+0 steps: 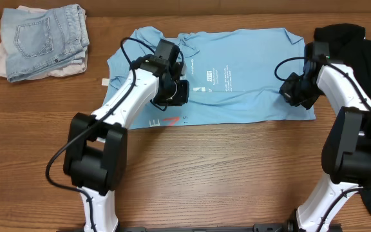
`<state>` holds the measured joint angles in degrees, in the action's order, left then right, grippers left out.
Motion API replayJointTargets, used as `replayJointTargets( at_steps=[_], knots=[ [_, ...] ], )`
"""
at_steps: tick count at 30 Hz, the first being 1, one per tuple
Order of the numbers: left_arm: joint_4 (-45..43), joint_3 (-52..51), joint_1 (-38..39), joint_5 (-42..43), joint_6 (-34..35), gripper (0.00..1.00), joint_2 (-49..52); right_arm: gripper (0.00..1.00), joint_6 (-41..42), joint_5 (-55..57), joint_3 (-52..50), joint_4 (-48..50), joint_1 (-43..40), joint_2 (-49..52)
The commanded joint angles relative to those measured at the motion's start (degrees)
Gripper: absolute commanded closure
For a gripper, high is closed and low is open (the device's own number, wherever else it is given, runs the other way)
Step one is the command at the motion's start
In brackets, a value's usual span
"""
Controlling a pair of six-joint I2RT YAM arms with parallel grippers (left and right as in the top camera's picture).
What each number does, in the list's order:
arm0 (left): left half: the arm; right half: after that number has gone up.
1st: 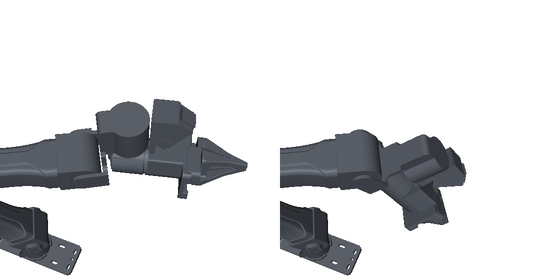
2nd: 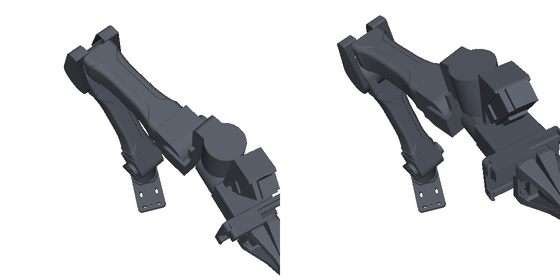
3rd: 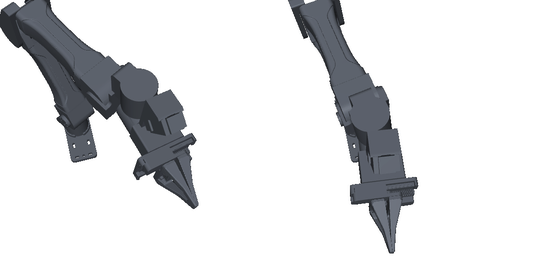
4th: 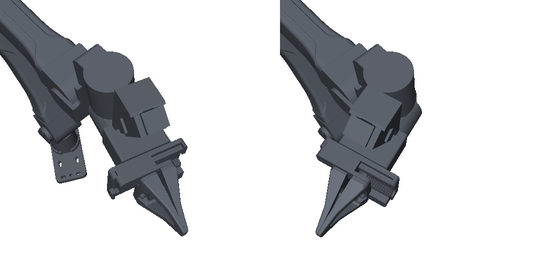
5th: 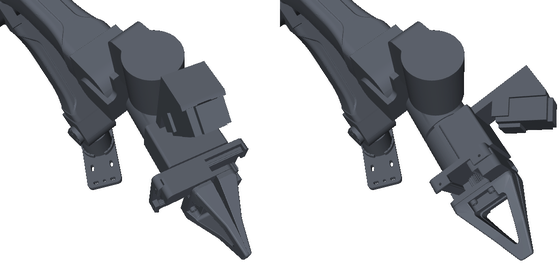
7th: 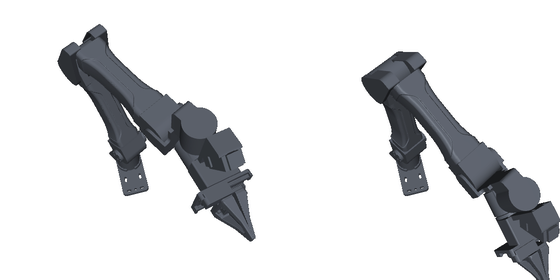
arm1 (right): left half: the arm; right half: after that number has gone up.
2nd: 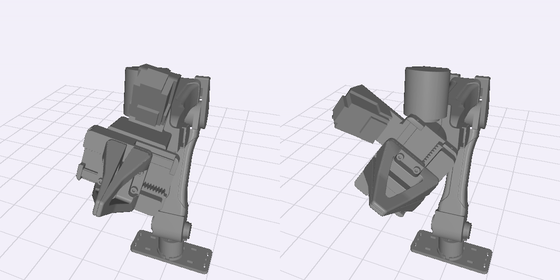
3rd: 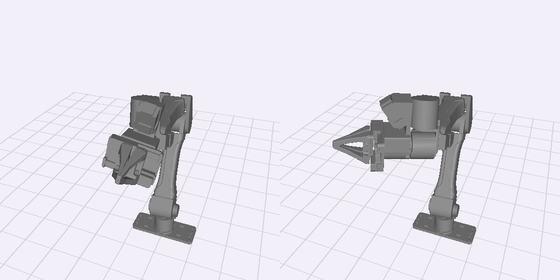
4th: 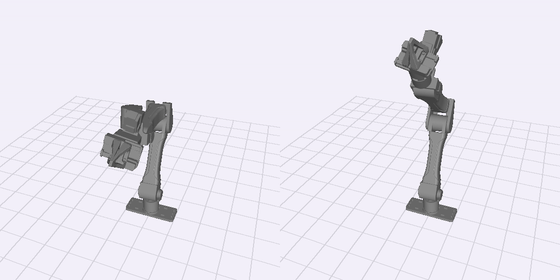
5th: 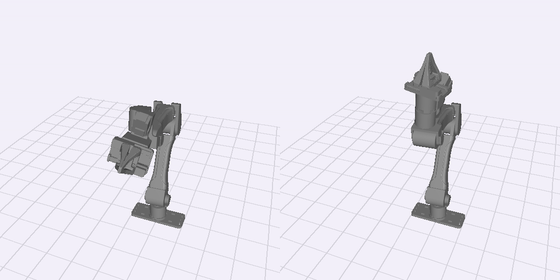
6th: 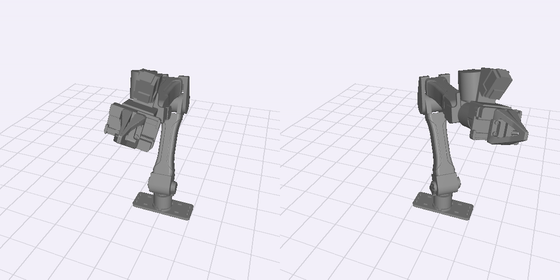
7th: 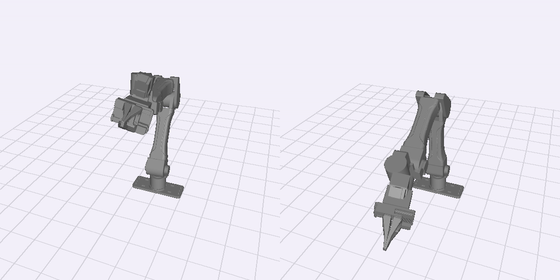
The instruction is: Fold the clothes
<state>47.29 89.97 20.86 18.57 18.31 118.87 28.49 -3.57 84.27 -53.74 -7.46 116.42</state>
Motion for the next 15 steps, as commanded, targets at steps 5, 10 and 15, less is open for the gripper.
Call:
replayJointTargets(
  at_steps=[5,10,15],
  knots=[
    [0.8,0.2,-2.6,5.4,2.8,0.96,8.6,0.96,0.3,1.0,-3.0,2.0,0.1,-0.3],
    [1.8,0.2,-7.3,4.4,3.7,0.96,8.9,0.96,0.3,1.0,-3.3,1.9,0.1,-0.3],
    [8.3,0.2,-13.7,-4.1,5.1,0.96,8.9,0.96,0.3,4.6,-3.3,2.0,0.1,-0.3]
  ],
)
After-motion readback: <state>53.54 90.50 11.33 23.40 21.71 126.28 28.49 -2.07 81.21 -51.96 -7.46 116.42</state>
